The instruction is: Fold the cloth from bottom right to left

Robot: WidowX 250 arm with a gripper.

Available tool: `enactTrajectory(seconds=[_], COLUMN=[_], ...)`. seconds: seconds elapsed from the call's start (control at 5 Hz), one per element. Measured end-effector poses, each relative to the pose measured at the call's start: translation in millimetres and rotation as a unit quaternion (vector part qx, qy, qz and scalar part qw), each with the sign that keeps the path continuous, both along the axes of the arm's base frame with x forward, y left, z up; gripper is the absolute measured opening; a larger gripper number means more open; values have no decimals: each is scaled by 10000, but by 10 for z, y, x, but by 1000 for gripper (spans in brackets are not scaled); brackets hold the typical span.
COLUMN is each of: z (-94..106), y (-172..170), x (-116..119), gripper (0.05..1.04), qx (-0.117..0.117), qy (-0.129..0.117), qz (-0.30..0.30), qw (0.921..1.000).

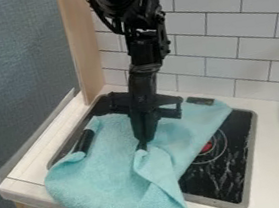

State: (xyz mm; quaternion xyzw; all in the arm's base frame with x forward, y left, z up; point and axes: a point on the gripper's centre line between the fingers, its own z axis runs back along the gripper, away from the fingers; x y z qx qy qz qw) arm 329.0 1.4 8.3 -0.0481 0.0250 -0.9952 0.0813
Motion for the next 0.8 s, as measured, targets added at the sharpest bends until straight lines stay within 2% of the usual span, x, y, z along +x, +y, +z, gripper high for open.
enactTrajectory(seconds=[0.2, 0.4, 0.6, 0.8], z=[1, 70, 218, 376], y=[-6, -5, 0, -21], x=[-15, -26, -6, 5], gripper=[481, 807, 1017, 1009], qx=[-14, -8, 36, 64], qy=[45, 44, -120, -285], qz=[39, 72, 59, 62], qw=[10000, 10000, 9999, 9996])
